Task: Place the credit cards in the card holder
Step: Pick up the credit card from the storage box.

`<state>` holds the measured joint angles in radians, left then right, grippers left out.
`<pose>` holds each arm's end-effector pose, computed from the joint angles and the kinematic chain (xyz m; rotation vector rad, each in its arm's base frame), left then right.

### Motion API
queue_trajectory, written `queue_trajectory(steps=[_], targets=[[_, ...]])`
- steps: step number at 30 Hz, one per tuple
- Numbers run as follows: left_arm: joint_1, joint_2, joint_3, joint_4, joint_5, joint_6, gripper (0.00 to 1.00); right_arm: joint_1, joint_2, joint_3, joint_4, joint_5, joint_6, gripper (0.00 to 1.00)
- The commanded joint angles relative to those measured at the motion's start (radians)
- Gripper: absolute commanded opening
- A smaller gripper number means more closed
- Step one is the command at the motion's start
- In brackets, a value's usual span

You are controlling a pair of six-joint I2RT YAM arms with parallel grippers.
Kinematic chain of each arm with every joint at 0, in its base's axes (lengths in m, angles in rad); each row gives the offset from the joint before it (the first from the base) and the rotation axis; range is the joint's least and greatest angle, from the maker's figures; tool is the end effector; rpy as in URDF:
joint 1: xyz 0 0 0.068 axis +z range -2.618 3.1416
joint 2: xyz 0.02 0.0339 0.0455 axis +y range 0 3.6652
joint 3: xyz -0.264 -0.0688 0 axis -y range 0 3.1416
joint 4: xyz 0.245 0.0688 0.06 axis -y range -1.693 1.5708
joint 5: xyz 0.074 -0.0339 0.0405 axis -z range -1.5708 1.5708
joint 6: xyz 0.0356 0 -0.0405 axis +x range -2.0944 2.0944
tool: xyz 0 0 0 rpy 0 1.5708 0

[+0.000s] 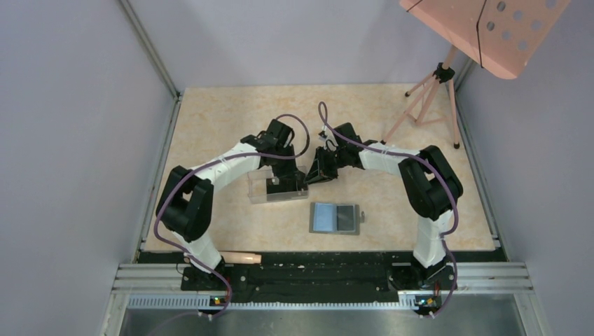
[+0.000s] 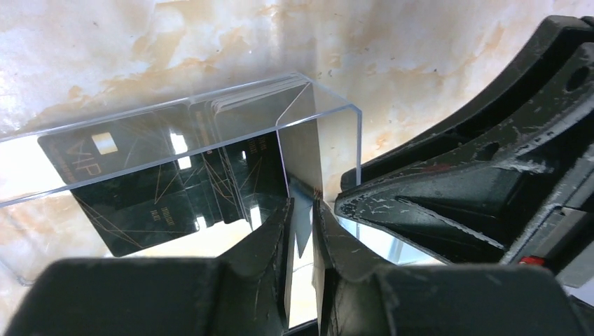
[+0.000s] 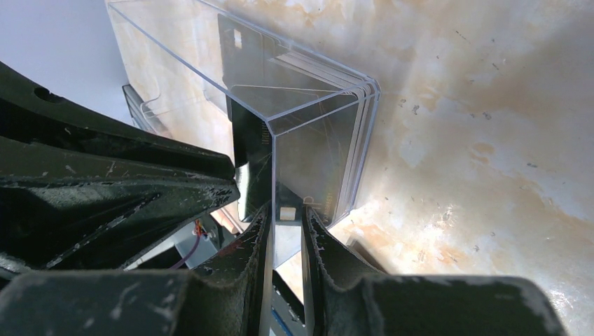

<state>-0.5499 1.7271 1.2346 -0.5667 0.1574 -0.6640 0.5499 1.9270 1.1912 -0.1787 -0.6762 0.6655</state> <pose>0.3030 -0.1923 0.2161 -0.1002 2.7485 -0.5883 0.3260 0.2260 0.1603 -0.1659 2.7006 1.2977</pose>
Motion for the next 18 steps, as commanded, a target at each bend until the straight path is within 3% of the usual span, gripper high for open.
queue_trajectory(steps=[1,7,18], targets=[[-0.012,-0.034,-0.038,0.149,0.105,-0.037,0.21,0.018,0.004,-0.012,0.03,-0.019,-0.004,0.08],[-0.012,-0.045,-0.049,0.169,0.122,-0.044,0.22,0.019,0.003,-0.013,0.03,-0.019,-0.005,0.08],[-0.012,0.001,-0.047,0.064,0.01,-0.03,0.21,0.017,-0.001,-0.015,0.03,-0.019,-0.006,0.08]])
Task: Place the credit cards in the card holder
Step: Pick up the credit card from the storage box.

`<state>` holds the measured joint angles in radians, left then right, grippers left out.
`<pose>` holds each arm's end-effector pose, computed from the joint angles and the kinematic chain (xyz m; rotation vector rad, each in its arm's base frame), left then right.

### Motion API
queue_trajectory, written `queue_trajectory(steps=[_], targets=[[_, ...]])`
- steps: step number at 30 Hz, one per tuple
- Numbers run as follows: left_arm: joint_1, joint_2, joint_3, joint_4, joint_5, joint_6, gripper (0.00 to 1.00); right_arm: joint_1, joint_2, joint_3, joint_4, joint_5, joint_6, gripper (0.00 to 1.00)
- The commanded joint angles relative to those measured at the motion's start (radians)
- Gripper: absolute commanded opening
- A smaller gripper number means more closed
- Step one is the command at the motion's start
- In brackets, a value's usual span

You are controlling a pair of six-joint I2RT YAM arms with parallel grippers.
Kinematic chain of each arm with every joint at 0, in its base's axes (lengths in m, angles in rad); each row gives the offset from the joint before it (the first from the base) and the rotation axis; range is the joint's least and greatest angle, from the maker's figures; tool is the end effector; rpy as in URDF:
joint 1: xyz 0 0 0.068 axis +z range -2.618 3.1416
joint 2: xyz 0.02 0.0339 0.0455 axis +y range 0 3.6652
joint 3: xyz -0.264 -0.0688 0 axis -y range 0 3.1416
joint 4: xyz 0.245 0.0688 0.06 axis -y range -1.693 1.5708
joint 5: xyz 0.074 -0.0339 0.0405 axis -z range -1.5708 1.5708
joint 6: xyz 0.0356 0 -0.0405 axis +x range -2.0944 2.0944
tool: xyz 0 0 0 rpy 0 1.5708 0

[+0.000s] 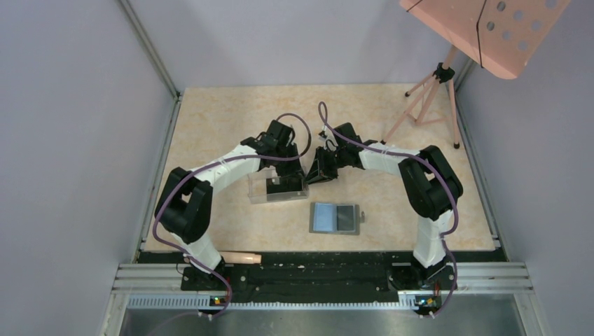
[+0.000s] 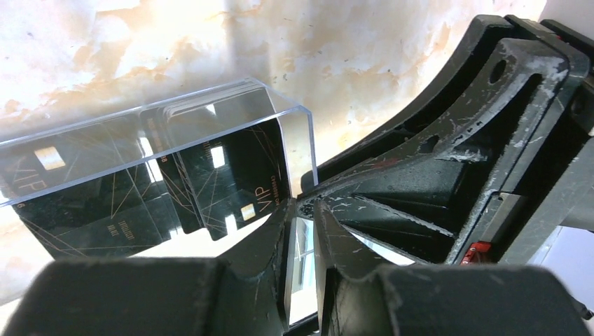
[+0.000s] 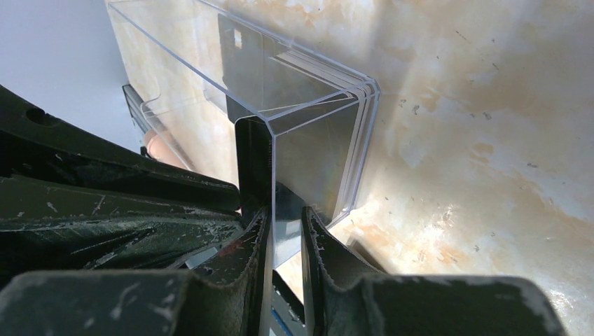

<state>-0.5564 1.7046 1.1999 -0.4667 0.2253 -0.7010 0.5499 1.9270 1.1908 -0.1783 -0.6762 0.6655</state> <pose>0.3015 -0.1969 0.2194 -0.1006 2.6911 -0.7353 0.3260 0.2259 0.1603 -0.1659 2.7006 1.2977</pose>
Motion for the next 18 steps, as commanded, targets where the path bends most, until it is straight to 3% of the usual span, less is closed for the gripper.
queue_trajectory(steps=[1,11,18], targets=[[-0.005,0.028,-0.011,-0.042,-0.064,0.009,0.21,0.018,-0.002,-0.012,0.03,-0.02,-0.007,0.08],[-0.005,0.058,-0.005,-0.054,-0.07,0.021,0.17,0.018,-0.018,-0.007,0.031,-0.023,-0.01,0.11],[-0.006,0.045,-0.031,0.023,0.004,0.02,0.18,0.019,-0.027,-0.004,0.028,-0.023,-0.013,0.13]])
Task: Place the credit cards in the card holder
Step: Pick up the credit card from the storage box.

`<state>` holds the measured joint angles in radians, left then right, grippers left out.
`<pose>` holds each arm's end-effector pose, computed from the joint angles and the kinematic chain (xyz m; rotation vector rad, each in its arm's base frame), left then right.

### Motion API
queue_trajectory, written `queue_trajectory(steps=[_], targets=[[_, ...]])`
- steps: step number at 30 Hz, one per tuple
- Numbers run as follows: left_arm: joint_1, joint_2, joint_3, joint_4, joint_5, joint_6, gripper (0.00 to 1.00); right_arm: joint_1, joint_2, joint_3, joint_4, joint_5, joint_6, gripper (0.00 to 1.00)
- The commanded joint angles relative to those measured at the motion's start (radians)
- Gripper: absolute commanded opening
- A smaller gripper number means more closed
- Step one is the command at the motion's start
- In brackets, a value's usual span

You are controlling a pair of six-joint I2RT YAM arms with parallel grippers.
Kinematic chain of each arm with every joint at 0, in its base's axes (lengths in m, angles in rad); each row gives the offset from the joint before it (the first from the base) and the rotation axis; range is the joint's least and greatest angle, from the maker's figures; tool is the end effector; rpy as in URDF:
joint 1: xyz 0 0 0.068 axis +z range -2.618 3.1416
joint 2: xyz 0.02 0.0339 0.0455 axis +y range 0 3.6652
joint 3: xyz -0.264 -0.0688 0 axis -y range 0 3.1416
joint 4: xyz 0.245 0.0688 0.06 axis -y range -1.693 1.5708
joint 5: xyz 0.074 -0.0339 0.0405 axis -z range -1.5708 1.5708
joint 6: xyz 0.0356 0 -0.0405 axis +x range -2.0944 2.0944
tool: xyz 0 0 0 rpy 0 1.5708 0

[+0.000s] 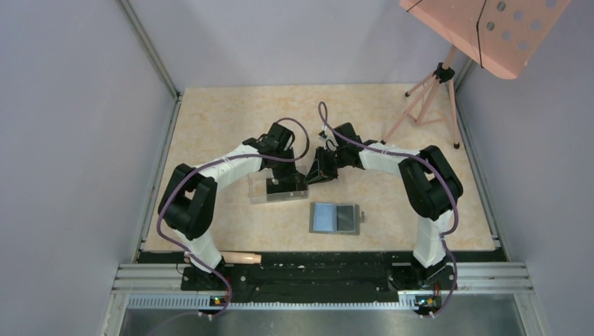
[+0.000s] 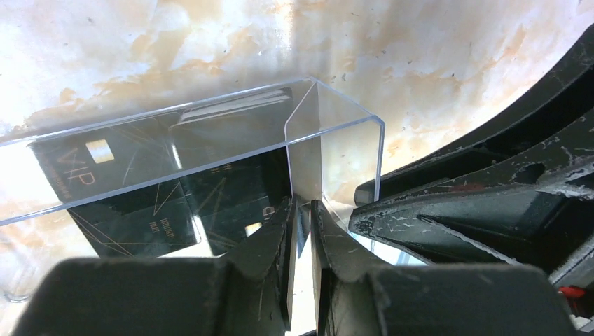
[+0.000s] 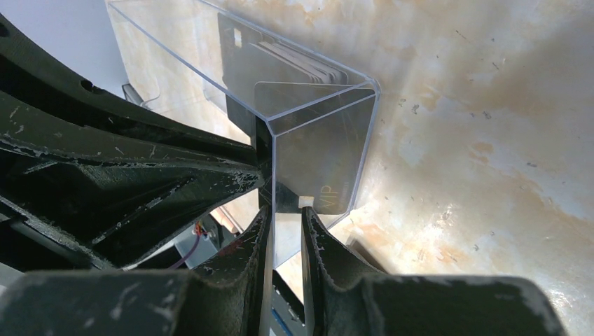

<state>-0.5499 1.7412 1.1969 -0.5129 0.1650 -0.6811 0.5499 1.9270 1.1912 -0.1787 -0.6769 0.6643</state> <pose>0.3031 -0.1926 0.2031 -0.1208 2.7509 -0.6032 0.3260 0.2260 0.1604 -0.1678 2.7001 1.2983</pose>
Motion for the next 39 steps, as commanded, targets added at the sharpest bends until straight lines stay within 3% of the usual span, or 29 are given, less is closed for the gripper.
queue_trajectory(steps=[1,18,29,39], targets=[[-0.012,0.002,-0.031,0.082,0.076,0.001,0.18,0.019,-0.027,-0.003,0.028,-0.022,-0.012,0.13],[-0.018,-0.04,-0.073,0.158,0.113,-0.005,0.24,0.018,-0.062,-0.002,0.029,-0.007,-0.007,0.17],[-0.028,-0.033,-0.069,0.176,0.129,-0.017,0.25,0.015,-0.139,-0.01,0.019,0.072,-0.007,0.4],[-0.03,-0.013,-0.067,0.189,0.141,-0.02,0.25,-0.007,-0.192,-0.041,-0.027,0.145,-0.029,0.44]])
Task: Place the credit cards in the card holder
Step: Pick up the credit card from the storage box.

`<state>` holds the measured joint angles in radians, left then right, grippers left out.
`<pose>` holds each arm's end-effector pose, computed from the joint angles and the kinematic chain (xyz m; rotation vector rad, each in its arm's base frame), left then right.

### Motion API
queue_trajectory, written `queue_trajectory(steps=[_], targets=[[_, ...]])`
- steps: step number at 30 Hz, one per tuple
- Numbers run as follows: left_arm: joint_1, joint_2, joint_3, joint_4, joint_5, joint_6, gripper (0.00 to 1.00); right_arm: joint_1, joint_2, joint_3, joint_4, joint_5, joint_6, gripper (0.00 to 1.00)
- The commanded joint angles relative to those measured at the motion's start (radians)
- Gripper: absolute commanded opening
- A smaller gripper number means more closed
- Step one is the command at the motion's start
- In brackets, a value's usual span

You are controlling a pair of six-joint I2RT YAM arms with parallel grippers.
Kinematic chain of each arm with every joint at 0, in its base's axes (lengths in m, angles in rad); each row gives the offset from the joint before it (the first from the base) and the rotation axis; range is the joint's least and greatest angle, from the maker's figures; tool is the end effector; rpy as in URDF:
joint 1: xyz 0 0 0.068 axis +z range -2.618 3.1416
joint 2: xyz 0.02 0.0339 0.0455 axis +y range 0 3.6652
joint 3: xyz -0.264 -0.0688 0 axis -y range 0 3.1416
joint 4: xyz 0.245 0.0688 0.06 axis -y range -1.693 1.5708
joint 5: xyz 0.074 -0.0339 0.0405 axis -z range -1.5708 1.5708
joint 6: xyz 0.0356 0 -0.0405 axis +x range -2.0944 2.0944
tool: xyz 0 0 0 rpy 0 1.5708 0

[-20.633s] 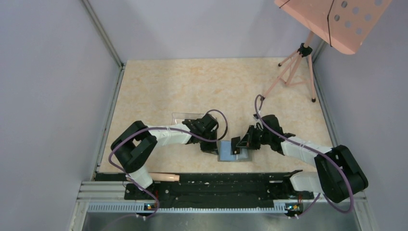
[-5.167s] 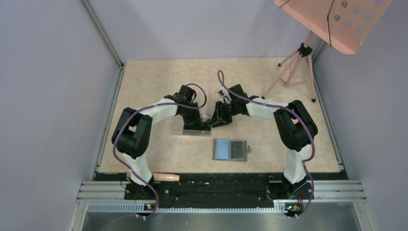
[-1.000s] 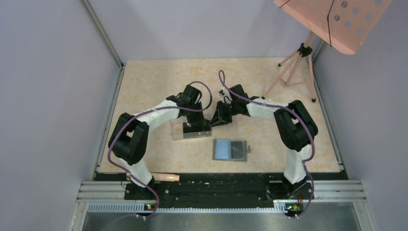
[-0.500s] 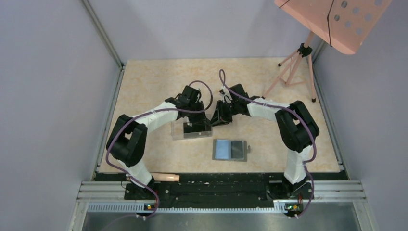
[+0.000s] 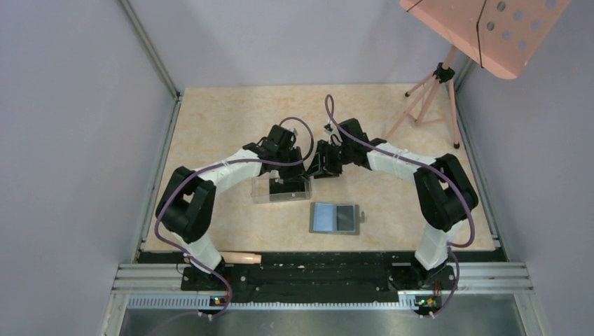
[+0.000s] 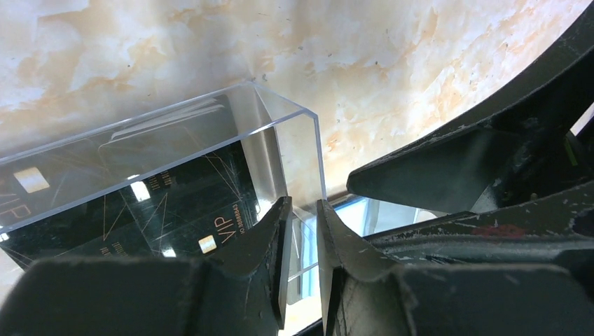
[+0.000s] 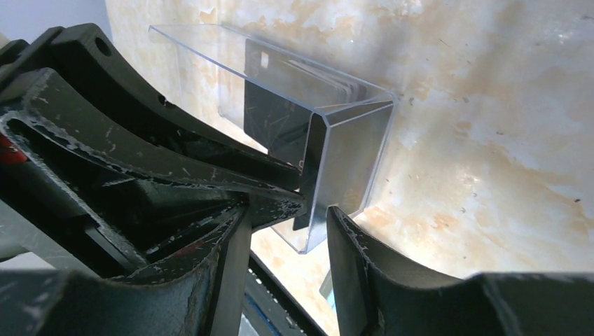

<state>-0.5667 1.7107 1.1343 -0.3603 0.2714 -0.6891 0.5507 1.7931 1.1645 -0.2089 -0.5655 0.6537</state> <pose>0.2978 -0.2008 0.2045 -0.0439 2.6706 -0.8092 0.3149 0.2158 0.1982 -0.1556 2.6071 1.1861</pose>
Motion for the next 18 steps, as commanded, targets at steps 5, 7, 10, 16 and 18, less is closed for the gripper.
queue_trajectory(steps=[5,7,10,16,18], targets=[[-0.013,0.016,-0.015,0.076,0.055,-0.02,0.27,-0.014,-0.062,-0.024,0.003,0.031,-0.022,0.44],[-0.013,0.015,-0.019,0.087,0.062,-0.024,0.28,-0.014,-0.061,-0.028,0.004,0.03,-0.024,0.45],[-0.012,0.01,-0.032,0.12,0.081,-0.026,0.3,-0.017,-0.061,-0.032,0.003,0.029,-0.025,0.45],[-0.012,0.011,-0.053,0.169,0.111,-0.034,0.32,-0.02,-0.067,-0.037,0.003,0.027,-0.025,0.47],[-0.012,0.016,-0.059,0.174,0.111,-0.036,0.32,-0.022,-0.067,-0.04,0.004,0.026,-0.027,0.47]])
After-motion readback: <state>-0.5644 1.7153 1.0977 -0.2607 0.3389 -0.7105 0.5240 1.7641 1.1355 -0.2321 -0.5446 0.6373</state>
